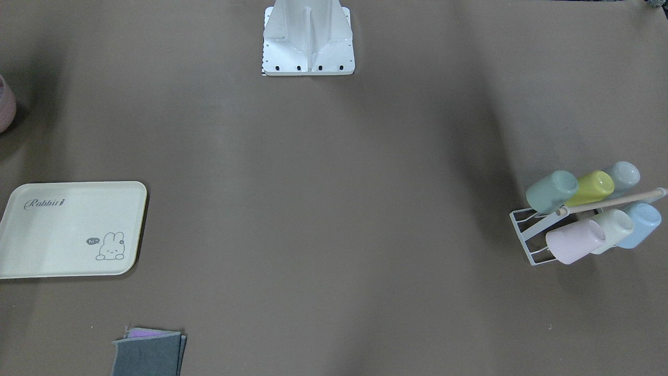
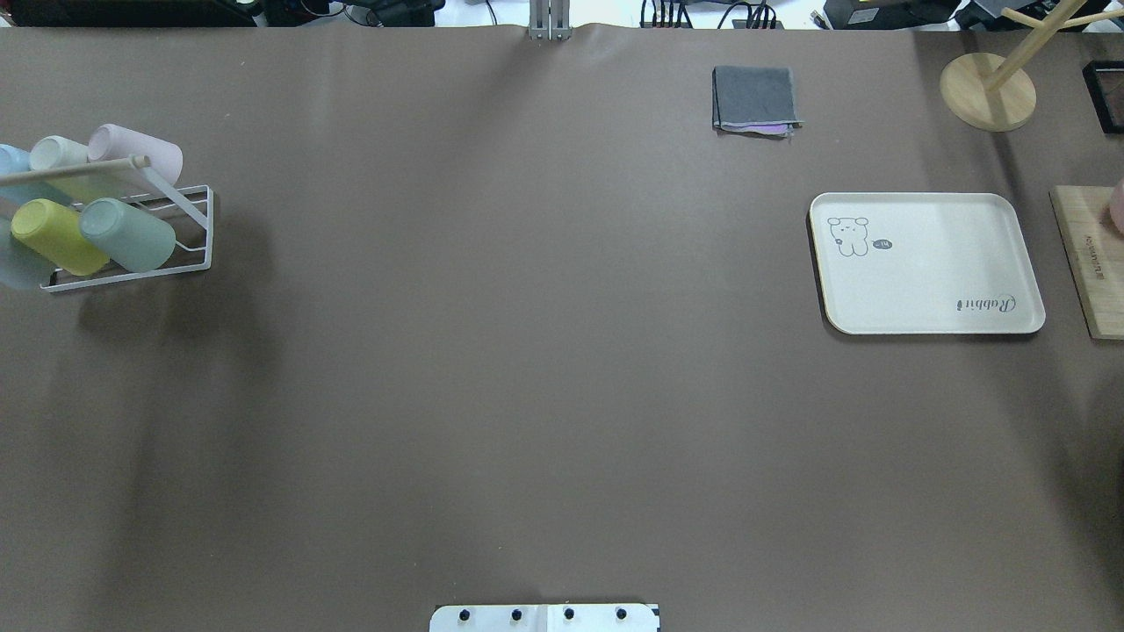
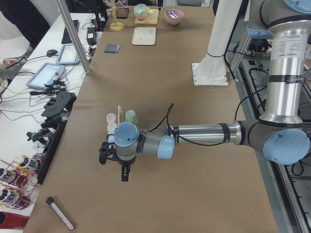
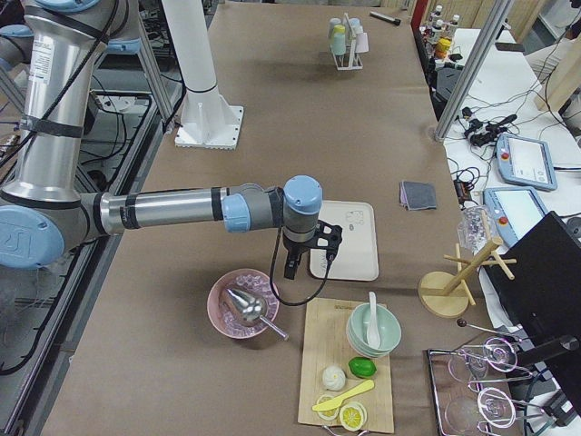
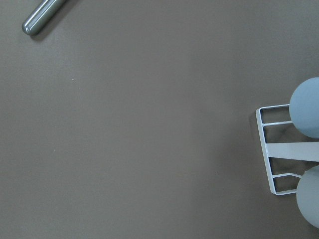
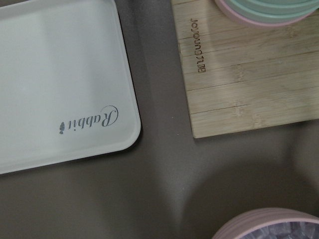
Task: Pick up and place green cup on tray
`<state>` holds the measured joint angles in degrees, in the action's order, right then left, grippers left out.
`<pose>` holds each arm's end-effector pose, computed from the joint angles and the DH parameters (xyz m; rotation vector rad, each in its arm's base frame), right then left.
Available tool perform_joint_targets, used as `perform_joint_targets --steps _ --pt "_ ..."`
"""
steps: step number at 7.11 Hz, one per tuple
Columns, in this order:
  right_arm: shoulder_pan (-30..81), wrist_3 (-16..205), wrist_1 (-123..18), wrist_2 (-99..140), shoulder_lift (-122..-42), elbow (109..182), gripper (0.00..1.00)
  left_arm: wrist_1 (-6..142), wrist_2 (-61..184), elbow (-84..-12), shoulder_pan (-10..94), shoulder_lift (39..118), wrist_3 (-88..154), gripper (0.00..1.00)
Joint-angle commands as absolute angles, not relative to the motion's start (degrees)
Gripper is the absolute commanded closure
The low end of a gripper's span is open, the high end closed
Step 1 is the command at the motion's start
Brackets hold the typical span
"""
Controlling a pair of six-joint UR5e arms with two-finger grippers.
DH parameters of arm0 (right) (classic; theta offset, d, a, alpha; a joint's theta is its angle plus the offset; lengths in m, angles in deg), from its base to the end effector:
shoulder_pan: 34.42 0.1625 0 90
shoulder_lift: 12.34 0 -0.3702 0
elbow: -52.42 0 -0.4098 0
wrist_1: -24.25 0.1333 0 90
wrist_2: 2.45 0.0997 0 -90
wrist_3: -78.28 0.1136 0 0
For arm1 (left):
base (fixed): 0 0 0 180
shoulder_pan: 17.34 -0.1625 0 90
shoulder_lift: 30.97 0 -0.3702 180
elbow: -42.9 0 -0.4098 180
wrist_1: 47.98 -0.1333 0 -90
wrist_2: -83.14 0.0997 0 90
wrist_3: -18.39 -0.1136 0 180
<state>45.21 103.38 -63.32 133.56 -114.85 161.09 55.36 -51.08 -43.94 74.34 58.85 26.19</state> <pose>-0.0280 -0.4397 0.5431 -0.1093 -0.8077 0.1825 -0.0693 -0.5185 0.6194 0.1245 0.7777 -0.0895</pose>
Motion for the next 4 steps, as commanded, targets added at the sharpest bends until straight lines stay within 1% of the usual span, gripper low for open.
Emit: perform_joint_targets --steps 1,2,4 --pt "45.2 103.2 -63.6 133.6 -114.6 161.1 0.00 55.2 -51.2 -44.3 74.4 58.9 26.6 0.02" --pt "44.7 103.3 -63.6 133.5 -114.2 160.5 0.00 55.1 -51.2 -44.5 74.3 58.9 26.6 0.02" --pt "42.9 103.9 -63.7 134.1 -105.5 151.9 0.00 55.0 -51.2 -44.6 74.3 58.9 26.6 0.02"
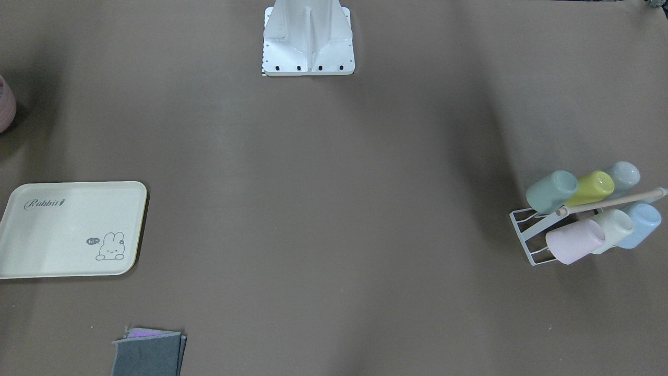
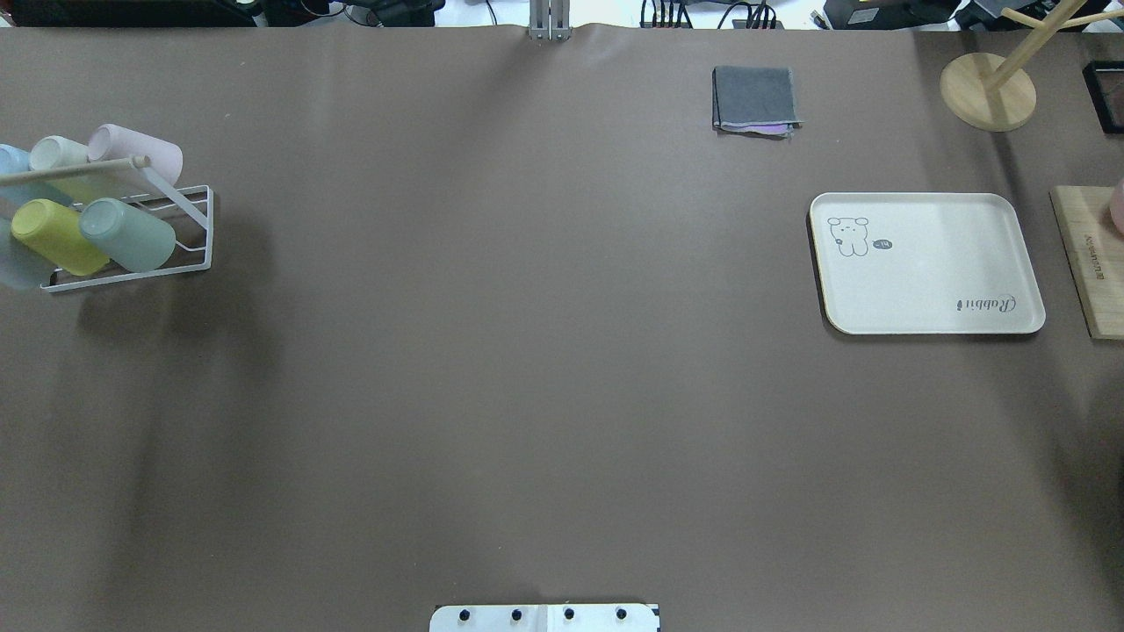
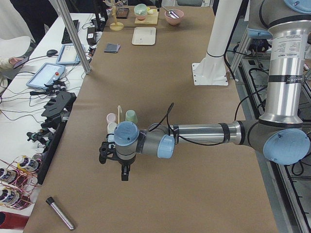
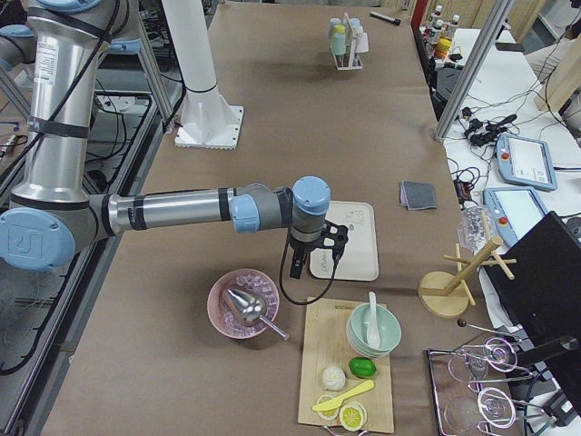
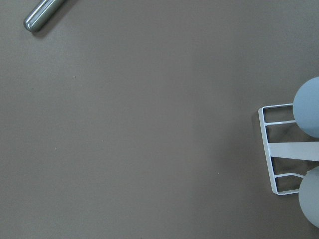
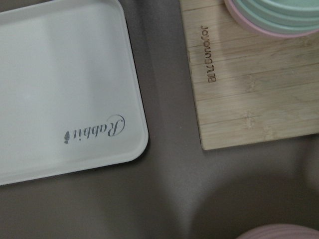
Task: Pick up and place green cup on tray
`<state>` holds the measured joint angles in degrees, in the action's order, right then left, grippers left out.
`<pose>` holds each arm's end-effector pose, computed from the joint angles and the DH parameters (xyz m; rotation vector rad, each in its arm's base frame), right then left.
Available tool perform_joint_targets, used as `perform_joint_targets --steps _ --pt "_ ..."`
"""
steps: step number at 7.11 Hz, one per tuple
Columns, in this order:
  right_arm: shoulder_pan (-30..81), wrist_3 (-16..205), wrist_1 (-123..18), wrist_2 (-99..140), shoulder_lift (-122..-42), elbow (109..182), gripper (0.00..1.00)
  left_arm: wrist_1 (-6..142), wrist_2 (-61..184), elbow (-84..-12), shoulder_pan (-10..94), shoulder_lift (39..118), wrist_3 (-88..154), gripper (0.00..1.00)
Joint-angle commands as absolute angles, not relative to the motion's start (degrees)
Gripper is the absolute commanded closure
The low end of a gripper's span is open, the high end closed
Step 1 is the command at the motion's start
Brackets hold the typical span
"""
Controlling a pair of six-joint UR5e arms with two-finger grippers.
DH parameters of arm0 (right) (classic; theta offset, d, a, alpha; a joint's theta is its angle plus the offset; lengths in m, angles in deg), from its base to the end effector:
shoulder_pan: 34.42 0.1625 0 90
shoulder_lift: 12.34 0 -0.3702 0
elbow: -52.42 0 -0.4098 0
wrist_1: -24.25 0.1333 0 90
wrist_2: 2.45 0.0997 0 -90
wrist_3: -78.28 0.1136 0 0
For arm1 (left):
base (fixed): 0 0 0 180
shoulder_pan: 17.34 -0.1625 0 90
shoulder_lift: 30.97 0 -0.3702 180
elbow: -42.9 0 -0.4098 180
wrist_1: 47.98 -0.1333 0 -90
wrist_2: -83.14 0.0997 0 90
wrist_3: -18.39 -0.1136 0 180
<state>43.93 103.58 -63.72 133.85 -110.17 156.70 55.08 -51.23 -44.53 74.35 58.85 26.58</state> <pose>-0.0442 -0.4677 0.5461 -0.1231 -0.8102 0.1650 -0.0692 -0.5190 0.6144 0.1268 0.7808 -0.0937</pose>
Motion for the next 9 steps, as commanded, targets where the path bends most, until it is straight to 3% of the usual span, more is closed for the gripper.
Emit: perform_joint_targets --steps 1,5,7,8,9 --pt "40.8 103.9 -63.2 133.5 -102.5 148.3 0.00 55.0 -51.2 -44.6 74.3 58.9 26.5 0.02" --pt "37.1 105.6 -61.5 132.5 -92.8 136.4 0.02 54.9 -50.8 -45.3 74.3 58.9 26.6 0.02" --pt "36.1 105.5 -61.1 132.4 -88.7 130.7 0.02 44.0 -48.3 -58.6 71.4 59.0 26.7 0.07" --pt "35.8 105.5 -61.1 132.4 -88.7 130.3 0.03 33.1 -47.5 -67.0 69.7 59.8 26.7 0.25" --pt "35.8 105.5 -58.7 132.4 -88.6 128.2 0.03 27.8 -47.8 -69.8 68.5 63.0 26.7 0.20"
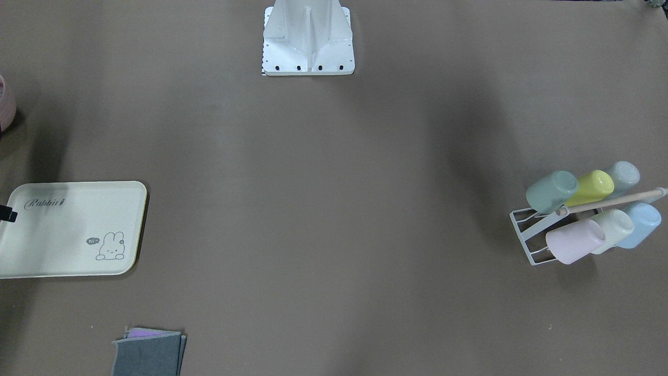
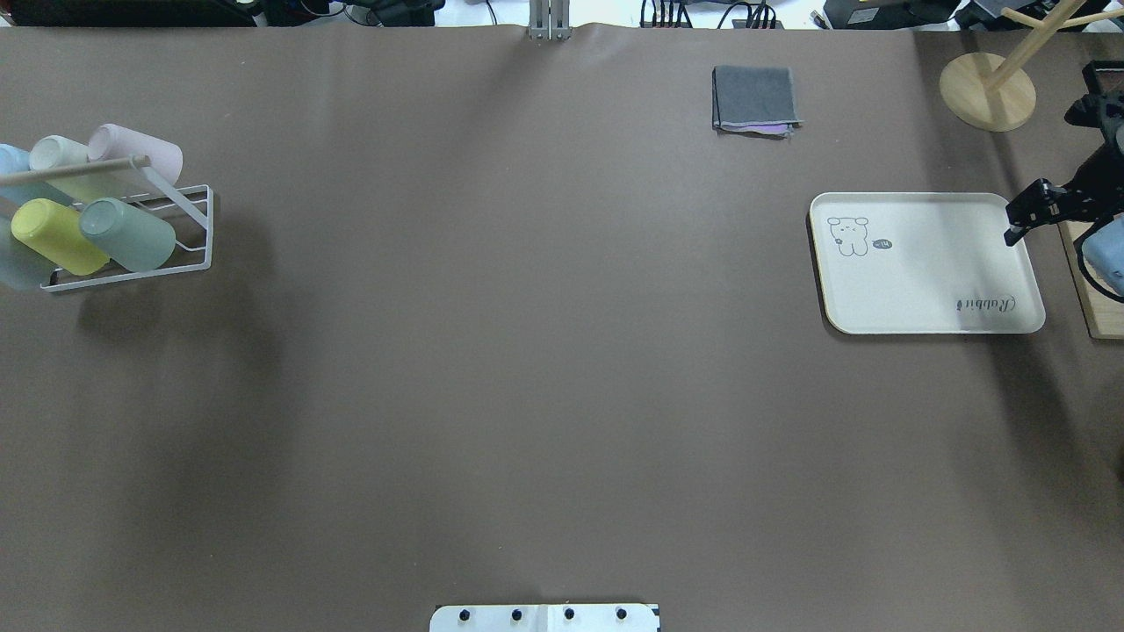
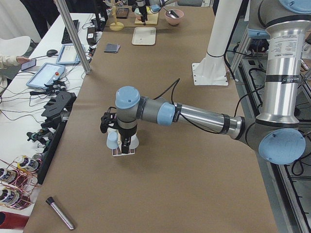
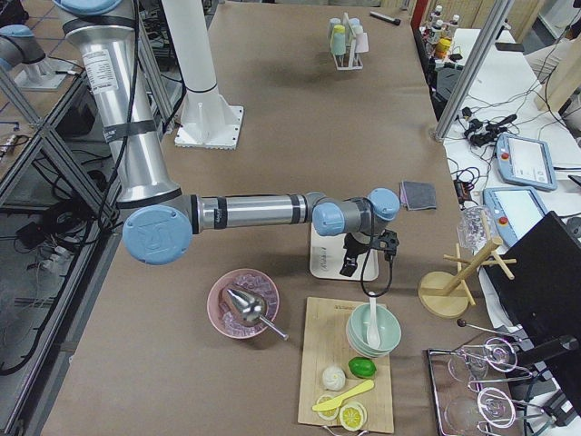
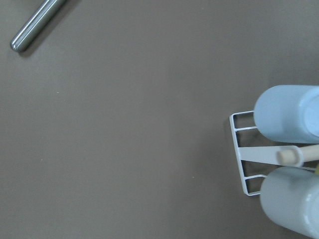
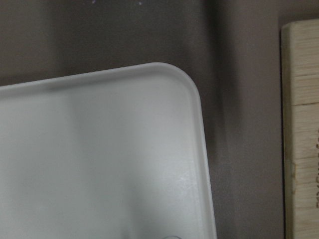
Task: Pick up and place green cup on tray
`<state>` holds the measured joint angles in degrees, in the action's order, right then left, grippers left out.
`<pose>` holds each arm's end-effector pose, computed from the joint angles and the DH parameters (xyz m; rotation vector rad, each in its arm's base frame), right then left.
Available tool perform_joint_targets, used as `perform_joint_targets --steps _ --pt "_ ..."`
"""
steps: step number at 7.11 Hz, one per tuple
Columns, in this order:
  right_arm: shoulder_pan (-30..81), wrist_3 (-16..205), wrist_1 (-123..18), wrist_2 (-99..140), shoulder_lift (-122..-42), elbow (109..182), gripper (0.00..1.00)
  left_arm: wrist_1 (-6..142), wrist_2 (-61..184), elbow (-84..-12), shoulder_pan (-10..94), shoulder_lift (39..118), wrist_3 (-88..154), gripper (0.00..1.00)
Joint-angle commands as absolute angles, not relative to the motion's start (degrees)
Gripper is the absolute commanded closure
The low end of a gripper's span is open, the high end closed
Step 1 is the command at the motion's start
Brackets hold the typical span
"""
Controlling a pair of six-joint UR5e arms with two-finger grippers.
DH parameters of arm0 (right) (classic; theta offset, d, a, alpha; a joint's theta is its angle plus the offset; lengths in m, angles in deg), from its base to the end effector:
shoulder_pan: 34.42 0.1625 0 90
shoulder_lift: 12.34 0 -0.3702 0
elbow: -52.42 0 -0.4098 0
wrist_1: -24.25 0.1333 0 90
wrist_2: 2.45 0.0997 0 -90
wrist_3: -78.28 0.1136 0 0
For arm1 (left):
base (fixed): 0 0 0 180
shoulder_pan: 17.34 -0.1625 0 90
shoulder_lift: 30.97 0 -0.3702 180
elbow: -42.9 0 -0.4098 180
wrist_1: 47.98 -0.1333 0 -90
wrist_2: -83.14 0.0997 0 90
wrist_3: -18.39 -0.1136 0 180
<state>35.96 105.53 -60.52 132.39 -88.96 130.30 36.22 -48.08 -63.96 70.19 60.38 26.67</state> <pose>-0.1525 -0.5864 0.5824 -0.2124 -0.7602 0.0819 -0.0362 -0.5158 0.4666 0.1391 0.7326 -0.0188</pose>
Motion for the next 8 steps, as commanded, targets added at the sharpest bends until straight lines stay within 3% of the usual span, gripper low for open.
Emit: perform_joint_targets --steps 1,3,5,8 --pt "35.8 106.0 -53.1 132.5 -89.1 125.7 0.03 23.2 -47.4 -71.0 65.2 68.1 26.7 0.03" --pt "35.9 106.5 -52.7 132.6 -89.2 126.0 0.08 11.0 -42.4 -74.4 58.1 76.7 26.7 0.03" --pt "35.9 106.8 -52.5 132.5 -89.7 125.9 0.23 5.0 -42.5 -75.7 54.6 84.6 33.8 0.03" --pt "35.7 106.2 -52.4 132.5 -90.1 124.8 0.42 5.3 -40.6 -78.5 47.7 83.8 35.6 0.03"
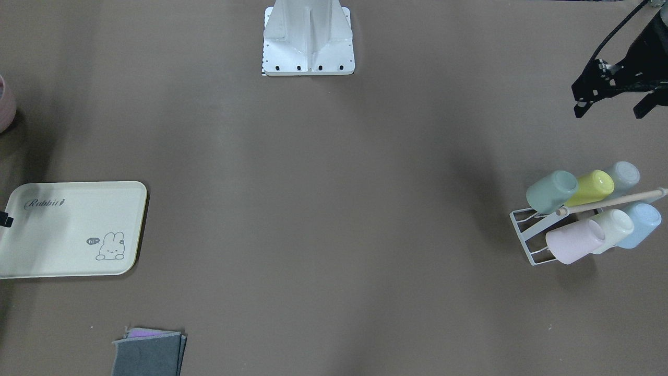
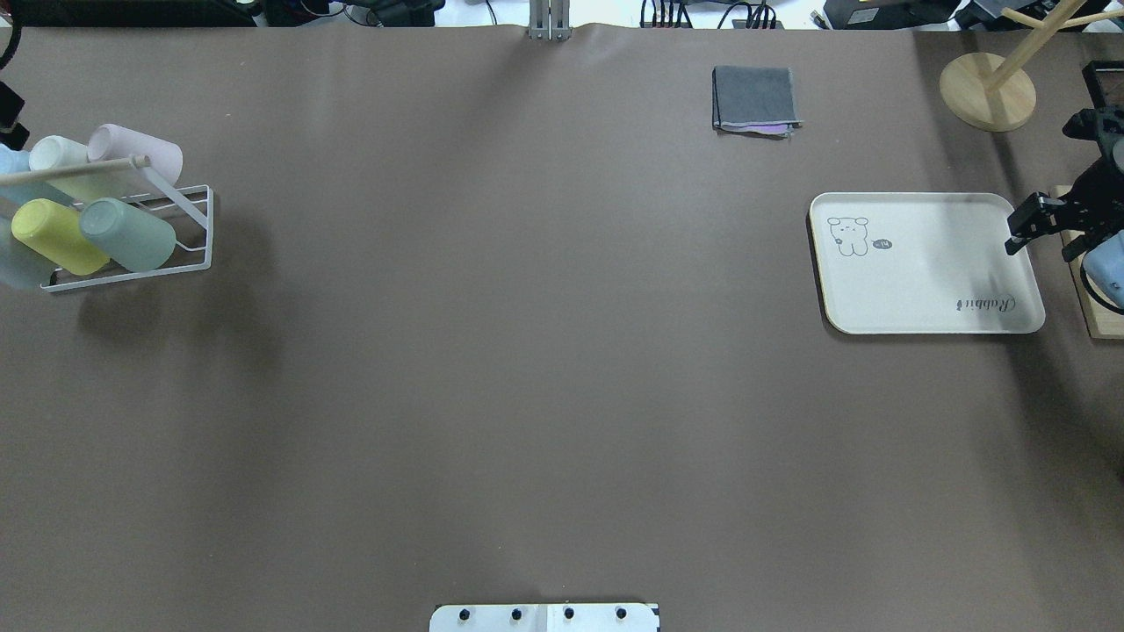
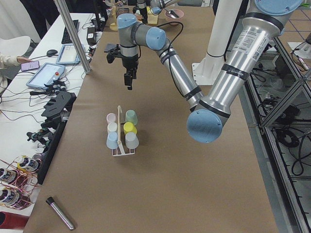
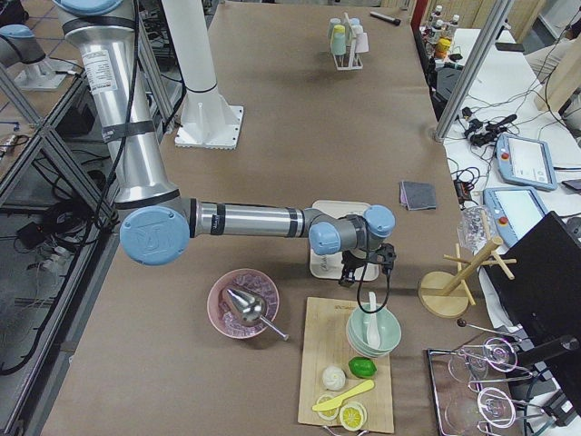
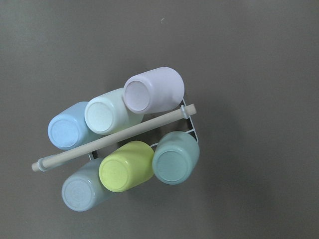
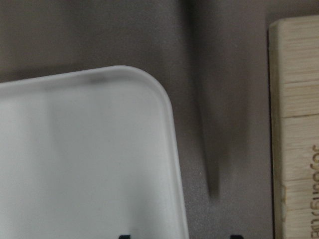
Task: Pick up and place green cup on tray
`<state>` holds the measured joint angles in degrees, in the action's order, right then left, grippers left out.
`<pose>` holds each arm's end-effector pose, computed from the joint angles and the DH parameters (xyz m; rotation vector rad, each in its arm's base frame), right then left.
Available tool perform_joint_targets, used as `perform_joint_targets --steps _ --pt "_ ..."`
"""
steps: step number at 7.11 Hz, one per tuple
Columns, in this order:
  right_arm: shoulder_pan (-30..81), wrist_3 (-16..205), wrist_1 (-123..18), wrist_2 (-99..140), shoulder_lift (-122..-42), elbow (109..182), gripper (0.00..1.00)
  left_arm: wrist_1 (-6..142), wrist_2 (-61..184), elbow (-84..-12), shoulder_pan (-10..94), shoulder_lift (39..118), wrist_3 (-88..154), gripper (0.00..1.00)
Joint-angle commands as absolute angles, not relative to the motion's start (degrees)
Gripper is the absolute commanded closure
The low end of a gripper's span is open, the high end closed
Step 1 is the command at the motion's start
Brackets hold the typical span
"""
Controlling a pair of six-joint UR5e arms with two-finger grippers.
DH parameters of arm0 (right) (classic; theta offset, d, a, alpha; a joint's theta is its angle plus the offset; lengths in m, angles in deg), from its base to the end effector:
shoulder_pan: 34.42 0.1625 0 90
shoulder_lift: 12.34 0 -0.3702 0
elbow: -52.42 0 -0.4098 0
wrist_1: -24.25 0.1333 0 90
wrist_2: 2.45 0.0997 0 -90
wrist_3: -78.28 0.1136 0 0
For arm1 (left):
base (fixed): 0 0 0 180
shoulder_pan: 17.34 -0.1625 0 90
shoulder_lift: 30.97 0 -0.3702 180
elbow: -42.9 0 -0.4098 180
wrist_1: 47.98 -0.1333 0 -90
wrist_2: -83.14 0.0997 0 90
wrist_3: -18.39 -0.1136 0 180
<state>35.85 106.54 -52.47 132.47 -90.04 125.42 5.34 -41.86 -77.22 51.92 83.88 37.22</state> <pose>-0.1519 -0.5807 0.6224 -0.1885 -0.7727 0.0822 0.1185 -0.5054 0.2199 0.0860 0.6747 0.1295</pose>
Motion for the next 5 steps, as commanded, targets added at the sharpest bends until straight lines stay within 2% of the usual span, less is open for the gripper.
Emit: perform_joint_targets --steps 1,3,4,5 --pt "35.5 106.0 -52.4 132.5 -90.1 124.6 0.47 7.8 -32.3 -79.3 42.2 85.1 35.2 0.03" --pt "34.6 105.9 -52.3 132.5 -89.9 123.8 0.52 8.4 -12.1 -82.6 24.1 84.5 34.2 0.02" --pt "34.0 105.9 -52.3 132.4 -89.9 123.7 0.54 8.1 -1.7 -82.6 17.9 83.9 27.0 0.02" --pt "33.7 105.8 -52.3 132.5 -89.9 123.6 0.55 8.2 4.7 -82.6 16.2 81.8 15.8 0.02"
